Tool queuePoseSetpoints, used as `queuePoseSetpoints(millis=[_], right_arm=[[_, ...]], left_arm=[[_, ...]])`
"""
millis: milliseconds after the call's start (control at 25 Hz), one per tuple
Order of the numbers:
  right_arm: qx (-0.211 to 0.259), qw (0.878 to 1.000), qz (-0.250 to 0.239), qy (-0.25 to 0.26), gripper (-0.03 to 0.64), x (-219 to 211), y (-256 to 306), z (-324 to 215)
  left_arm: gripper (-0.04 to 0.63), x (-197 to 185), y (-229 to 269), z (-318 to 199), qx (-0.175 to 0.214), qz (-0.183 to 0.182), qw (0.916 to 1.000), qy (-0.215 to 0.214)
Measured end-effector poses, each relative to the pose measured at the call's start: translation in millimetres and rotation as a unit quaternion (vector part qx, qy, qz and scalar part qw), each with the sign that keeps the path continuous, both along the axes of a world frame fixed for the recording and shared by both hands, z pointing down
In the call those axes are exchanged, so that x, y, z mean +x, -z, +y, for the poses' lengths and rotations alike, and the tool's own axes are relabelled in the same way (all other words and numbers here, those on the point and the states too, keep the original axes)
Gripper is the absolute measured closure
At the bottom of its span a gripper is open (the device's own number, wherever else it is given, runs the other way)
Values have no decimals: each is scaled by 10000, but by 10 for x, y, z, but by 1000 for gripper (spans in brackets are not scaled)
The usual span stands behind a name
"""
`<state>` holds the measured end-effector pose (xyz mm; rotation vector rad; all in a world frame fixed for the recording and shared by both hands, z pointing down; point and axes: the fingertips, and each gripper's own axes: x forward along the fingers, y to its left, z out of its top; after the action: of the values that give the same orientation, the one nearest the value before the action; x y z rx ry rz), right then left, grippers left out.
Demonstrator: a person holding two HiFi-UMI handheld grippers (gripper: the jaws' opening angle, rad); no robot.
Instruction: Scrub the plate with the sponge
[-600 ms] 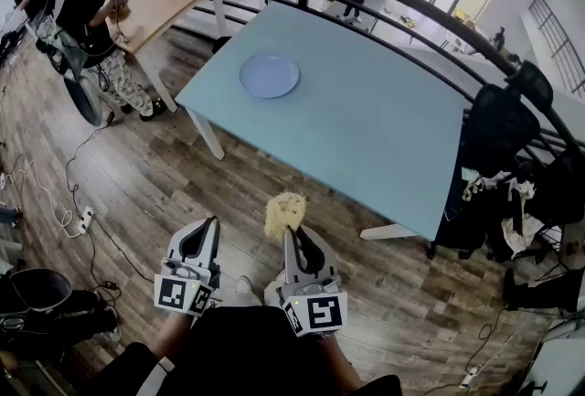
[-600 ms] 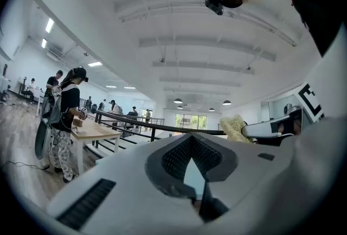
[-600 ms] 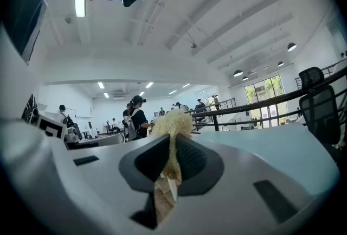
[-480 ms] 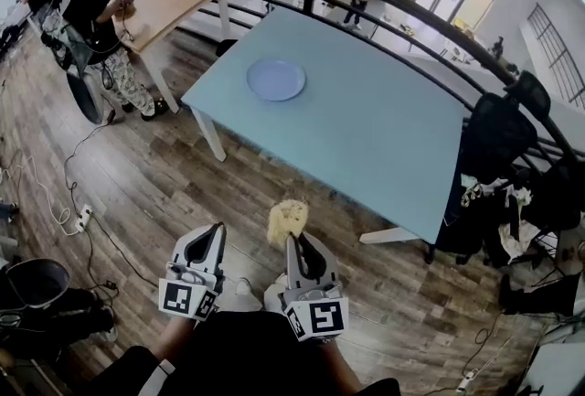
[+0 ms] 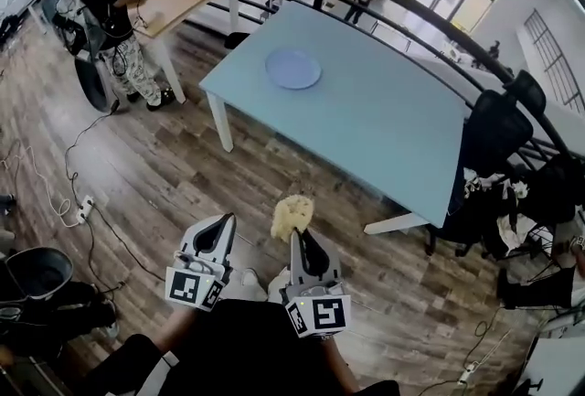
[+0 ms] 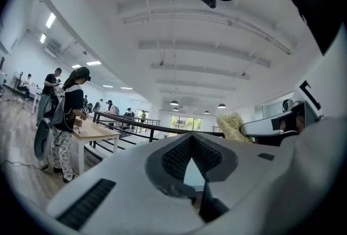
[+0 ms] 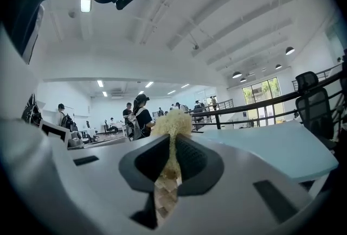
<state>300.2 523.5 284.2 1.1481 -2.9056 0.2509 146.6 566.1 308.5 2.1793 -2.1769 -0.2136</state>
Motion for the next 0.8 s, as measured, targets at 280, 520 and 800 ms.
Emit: queuePoseSetpoints(millis=[280,520,800], right_arm=[[-27,9994,-296,148,580,-140,110,43],[-60,9995,-256,189,580,-245,94,90],[-17,9995,-302,127,580,-406,75,176]], left_arm=[[594,-81,152,64,69,-64,9999,45],[594,-191,126,126,90,-30,9999,53],[594,-360,47,244,58,-34,10000,17]])
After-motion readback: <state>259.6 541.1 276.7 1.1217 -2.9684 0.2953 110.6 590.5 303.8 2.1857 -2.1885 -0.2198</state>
